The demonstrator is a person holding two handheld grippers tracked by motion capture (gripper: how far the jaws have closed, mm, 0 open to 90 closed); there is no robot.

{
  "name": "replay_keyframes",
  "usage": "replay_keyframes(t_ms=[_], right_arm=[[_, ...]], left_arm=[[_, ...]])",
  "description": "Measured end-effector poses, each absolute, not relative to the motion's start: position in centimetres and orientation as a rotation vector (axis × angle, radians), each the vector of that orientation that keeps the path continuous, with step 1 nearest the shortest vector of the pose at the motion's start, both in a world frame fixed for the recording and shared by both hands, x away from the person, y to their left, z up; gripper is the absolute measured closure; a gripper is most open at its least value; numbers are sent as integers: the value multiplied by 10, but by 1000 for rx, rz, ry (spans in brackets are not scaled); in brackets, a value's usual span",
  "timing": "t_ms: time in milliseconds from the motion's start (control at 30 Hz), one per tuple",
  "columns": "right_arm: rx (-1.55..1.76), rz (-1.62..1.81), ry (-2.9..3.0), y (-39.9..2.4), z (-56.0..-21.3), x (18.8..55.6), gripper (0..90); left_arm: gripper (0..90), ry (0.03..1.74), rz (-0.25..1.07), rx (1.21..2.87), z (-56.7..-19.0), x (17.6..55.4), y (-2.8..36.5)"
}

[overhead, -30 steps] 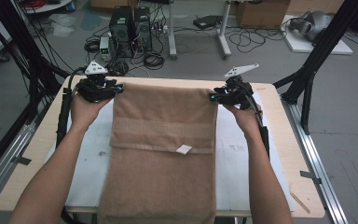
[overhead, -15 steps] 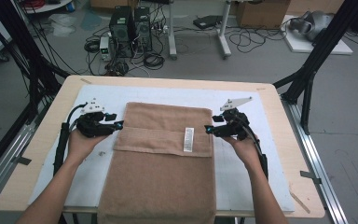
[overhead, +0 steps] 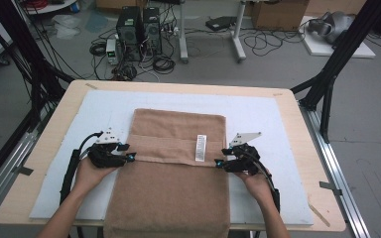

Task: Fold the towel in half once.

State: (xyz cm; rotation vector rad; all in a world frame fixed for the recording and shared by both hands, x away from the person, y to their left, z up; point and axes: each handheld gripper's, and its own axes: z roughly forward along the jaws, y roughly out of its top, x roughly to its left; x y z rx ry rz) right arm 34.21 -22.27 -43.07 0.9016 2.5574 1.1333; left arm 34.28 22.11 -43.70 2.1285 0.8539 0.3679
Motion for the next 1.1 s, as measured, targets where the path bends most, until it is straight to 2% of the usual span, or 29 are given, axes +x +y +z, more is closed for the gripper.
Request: replay_keyframes(t_ms=[100, 133, 167, 200, 233, 267, 333, 367, 433, 667, 833, 933, 1033, 1100], right_arm=[[907, 1096, 2584, -221, -437, 345, 552], [891, 1095, 2593, -220, -439, 346, 588], [891, 1095, 2593, -220, -439, 346, 588], [879, 1095, 2592, -220, -439, 347, 648], [879, 1095, 2592, -220, -439, 347, 648], [880, 1119, 2606, -221, -440, 349, 717], [898, 1140, 2614, -222, -440, 350, 779], [898, 1140, 2614, -222, -440, 350, 779], [888, 1154, 2630, -223, -439, 351, 833], [858, 1163, 2635, -224, -428, 350, 850], [774, 1198, 2598, -227, -395, 341, 851], [693, 1240, 2596, -231, -366, 317, 849], [629, 1256, 2599, -232, -353, 287, 848], [589, 1266, 2609, -233, -350, 264, 846]], left_arm=[[565, 848, 370, 2159, -442, 343, 218], [603, 837, 387, 2157, -442, 343, 217], [603, 835, 399, 2160, -442, 342, 216], [654, 826, 407, 2167, -442, 342, 215], [654, 825, 411, 2165, -442, 341, 215], [716, 825, 407, 2164, -442, 342, 214], [762, 833, 404, 2159, -441, 342, 214], [762, 835, 401, 2155, -441, 342, 214], [826, 829, 411, 2157, -441, 341, 213], [848, 830, 418, 2085, -426, 338, 218], [850, 785, 432, 2038, -397, 323, 221], [849, 742, 428, 2037, -383, 305, 225], [849, 686, 427, 2044, -372, 266, 229], [849, 667, 424, 2046, -370, 254, 231]])
